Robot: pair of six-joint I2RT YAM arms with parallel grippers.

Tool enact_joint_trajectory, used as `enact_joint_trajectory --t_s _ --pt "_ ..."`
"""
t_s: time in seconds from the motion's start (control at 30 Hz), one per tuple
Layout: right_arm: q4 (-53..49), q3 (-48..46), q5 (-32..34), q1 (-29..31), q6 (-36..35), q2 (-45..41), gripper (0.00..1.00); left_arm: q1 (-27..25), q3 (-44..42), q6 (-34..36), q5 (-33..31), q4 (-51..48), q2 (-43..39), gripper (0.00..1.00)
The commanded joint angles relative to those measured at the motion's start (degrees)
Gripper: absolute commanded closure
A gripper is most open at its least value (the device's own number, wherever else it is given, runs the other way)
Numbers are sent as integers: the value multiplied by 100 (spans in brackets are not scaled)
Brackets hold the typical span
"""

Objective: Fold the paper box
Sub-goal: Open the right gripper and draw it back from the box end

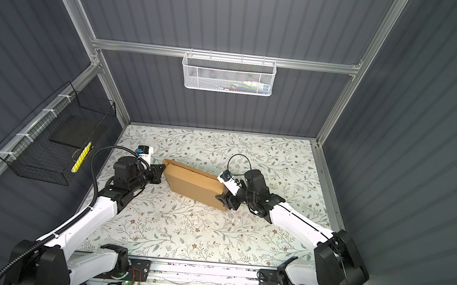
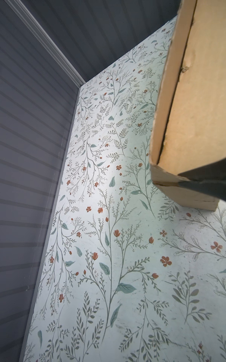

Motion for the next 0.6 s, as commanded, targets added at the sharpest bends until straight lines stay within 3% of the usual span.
enact_joint_trajectory --t_s 0.0,0.57 --pt "-10 -120 84 -14 88 -227 36 -55 -155 -129 -153 -576 15 100" --pt "-821 -556 410 -14 37 -1601 37 -284 33 -262 -423 -684 110 100"
